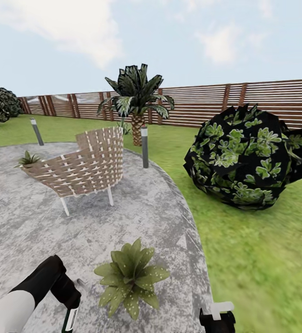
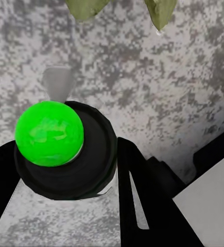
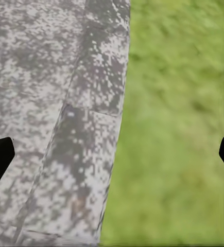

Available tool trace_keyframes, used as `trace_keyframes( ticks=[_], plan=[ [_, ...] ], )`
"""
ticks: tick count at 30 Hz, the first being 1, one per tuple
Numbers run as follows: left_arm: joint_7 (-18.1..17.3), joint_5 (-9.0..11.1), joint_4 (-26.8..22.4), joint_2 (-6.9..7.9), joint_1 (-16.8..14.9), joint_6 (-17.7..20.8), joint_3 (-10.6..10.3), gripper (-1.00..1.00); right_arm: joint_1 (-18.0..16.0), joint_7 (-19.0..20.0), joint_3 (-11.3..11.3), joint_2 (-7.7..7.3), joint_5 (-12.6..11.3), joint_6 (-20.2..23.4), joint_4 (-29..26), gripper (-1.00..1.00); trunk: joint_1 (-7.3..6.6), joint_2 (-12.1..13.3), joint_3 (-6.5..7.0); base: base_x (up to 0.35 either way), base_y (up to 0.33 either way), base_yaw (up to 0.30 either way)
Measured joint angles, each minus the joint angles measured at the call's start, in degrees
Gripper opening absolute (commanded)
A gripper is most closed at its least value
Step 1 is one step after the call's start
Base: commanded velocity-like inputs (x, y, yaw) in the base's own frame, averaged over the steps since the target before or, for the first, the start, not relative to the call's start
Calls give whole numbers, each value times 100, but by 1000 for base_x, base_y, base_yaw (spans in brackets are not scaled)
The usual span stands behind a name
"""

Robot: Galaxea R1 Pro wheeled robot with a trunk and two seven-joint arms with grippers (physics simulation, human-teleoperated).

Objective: Pick up the pesticide atomizer in the garden and spray insectifuge to fully cover both potted plants in the garden.

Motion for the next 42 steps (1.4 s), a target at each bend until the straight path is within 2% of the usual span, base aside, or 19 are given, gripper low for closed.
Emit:
trace_keyframes(
  ticks=[2, 8, 9, 11, 15, 16, 18, 22, 26, 28, 32, 36, 37, 42],
  plan=[
    [-36, -1, -1, 48, -44, 2, 4, -100, -1, -5, 0, 0, 0, 0, 0, 100, 0, 0, 0, 1, 0, -172],
    [-59, -20, -4, 65, -50, 10, -3, -100, -1, 7, -1, 0, 5, -3, -7, 100, 0, 0, 0, 0, 0, -25],
    [-60, -43, -4, 65, -53, 9, -6, -100, -1, 9, -1, 1, 7, -2, -7, 100, 0, 0, 0, 0, 0, -2],
    [-80, -215, 2, 65, -51, 9, -11, -100, -1, 16, 7, 1, 15, -2, -1, 100, 0, 0, 0, 0, 0, 0],
    [-677, -518, -6, 70, -51, -2, -9, -100, -1, 13, 8, -3, 17, 0, 1, 100, 0, 0, 0, 0, 0, 0],
    [-854, -652, -32, 72, -60, -6, -6, -100, -2, 7, 8, -1, 12, 1, 1, 100, 0, 0, 0, 0, 0, 0],
    [-960, -753, -137, 73, -59, -8, -4, -100, -1, 4, 6, 0, 5, 1, 1, 100, 0, 0, 0, 0, 0, 0],
    [-1051, -746, -240, 128, -156, -10, 24, -100, -1, 3, 0, -4, 0, 1, -5, 100, 0, 0, 1, 0, 0, 0],
    [-1584, -777, -296, 153, -379, -13, 13, -100, -1, -2, 0, -8, 0, 1, -14, 100, 0, 0, 0, 0, 0, -20],
    [-1686, -788, -300, 161, -396, -16, 2, -100, -1, 1, 0, -8, 0, -1, -16, 100, 0, 0, 1, 0, 0, -175],
    [-1755, -812, -302, 181, -356, -161, -16, -100, 0, -1, -2, -9, 0, -1, -17, 100, 0, 0, 7, 0, 0, -243],
    [-1770, -1140, -295, 171, -330, -432, -17, -100, 0, -4, 0, -9, 0, -1, -17, 100, 0, 0, 11, 0, 0, -196],
    [-1772, -1171, -296, 174, -328, -444, -17, -100, -1, -5, 0, -8, 0, -2, -17, 100, 0, 0, 11, 0, 0, -47],
    [-1773, -1200, -290, 179, -332, -456, -11, -100, -1, -5, 0, -8, 0, -7, -9, 100, 3, 1, 11, -134, 0, -13]
  ],
)
